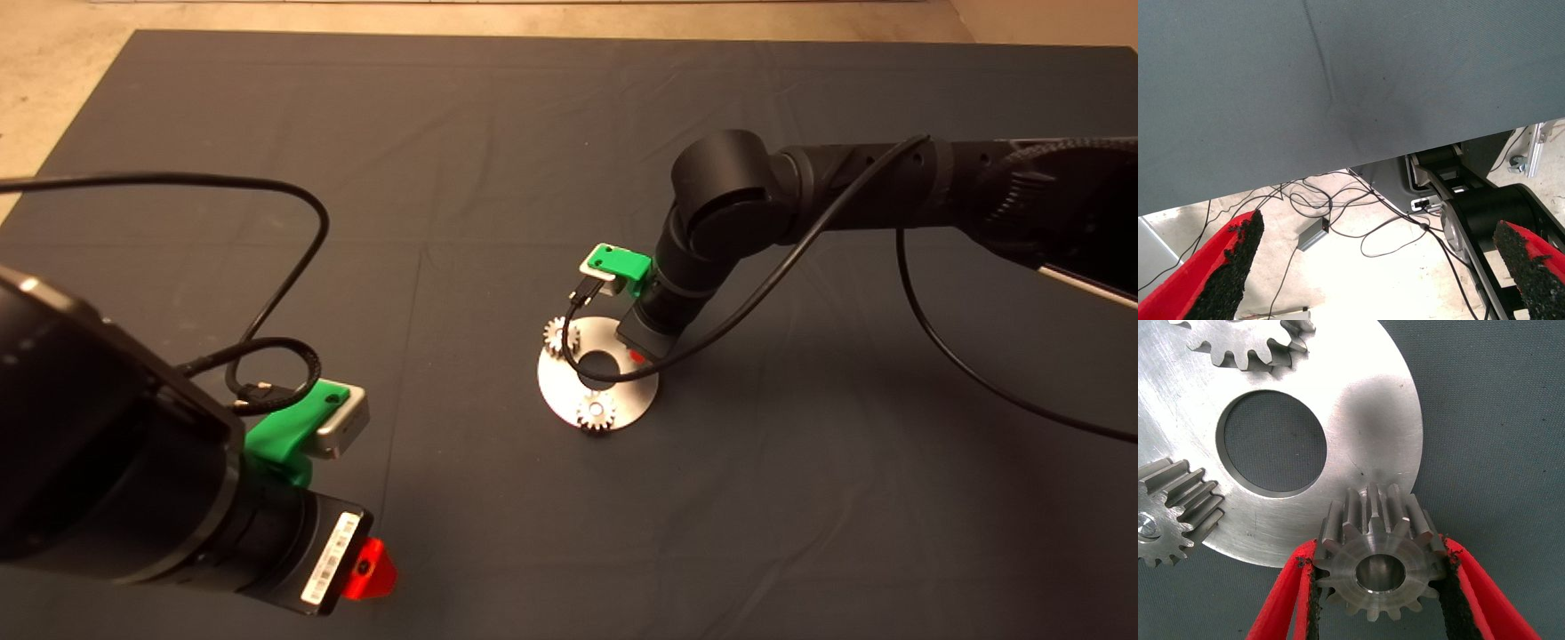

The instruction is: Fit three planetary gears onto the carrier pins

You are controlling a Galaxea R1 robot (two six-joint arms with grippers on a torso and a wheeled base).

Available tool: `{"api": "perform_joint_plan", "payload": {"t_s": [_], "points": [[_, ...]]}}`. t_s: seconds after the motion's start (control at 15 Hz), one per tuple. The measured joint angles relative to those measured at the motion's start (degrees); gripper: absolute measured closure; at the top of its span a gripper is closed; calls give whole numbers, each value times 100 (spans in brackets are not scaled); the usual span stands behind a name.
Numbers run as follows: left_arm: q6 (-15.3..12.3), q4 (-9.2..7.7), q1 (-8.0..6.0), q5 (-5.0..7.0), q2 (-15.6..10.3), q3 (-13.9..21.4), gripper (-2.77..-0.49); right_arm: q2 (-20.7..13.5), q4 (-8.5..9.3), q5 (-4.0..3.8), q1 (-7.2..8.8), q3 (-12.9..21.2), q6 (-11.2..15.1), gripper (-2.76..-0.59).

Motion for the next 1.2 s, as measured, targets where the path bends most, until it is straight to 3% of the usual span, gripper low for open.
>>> {"api": "perform_joint_plan", "payload": {"t_s": [1.2], "points": [[0,-2,0,0,0,0,-249,0,-2,5,16,-4,46,-97]]}}
